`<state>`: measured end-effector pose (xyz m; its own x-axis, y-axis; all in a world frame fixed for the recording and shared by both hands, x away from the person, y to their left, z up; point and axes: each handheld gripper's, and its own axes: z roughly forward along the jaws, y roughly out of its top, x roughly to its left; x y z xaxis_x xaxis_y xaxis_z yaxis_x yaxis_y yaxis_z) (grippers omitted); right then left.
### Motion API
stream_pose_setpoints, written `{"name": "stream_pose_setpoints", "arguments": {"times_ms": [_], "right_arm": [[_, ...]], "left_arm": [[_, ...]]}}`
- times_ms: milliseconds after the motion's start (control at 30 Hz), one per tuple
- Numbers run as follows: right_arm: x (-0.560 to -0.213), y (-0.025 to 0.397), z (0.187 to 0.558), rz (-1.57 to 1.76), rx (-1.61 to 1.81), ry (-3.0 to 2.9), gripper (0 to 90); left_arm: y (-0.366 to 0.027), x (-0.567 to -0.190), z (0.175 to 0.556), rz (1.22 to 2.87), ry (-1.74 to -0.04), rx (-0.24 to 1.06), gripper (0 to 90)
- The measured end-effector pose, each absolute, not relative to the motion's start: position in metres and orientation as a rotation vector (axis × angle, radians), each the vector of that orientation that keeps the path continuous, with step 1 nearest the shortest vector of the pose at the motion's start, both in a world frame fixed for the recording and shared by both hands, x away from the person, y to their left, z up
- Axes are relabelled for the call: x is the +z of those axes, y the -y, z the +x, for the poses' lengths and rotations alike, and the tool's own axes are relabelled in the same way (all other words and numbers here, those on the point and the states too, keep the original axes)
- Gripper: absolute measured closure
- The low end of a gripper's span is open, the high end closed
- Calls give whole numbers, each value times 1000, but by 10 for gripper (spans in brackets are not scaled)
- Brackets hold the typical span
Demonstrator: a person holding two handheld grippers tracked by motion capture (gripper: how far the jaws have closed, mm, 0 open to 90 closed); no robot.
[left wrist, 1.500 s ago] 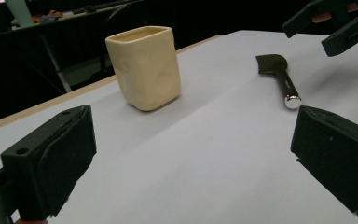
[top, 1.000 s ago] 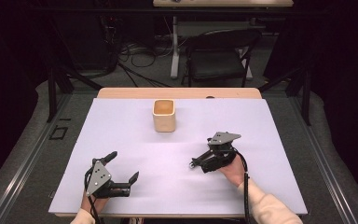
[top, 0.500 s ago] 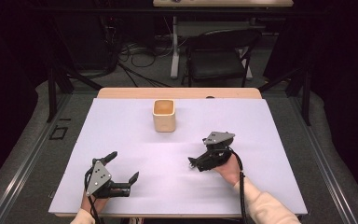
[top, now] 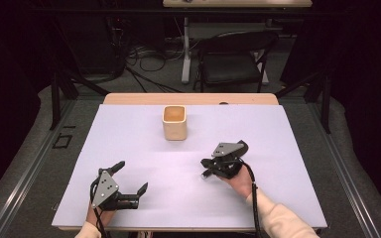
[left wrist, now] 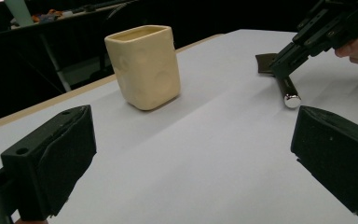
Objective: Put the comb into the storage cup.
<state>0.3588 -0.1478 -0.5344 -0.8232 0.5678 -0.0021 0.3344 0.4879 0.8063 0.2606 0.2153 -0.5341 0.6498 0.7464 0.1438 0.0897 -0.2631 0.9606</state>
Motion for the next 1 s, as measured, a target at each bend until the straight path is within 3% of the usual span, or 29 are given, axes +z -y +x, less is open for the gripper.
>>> {"name": "stream_pose_setpoints", "arguments": {"times_ms": [1000], "right_arm": [[-548, 136, 356, 728, 1060, -2596, 900]], "left_arm": [[-216, -534, 260, 1747, -680, 731, 2]]}}
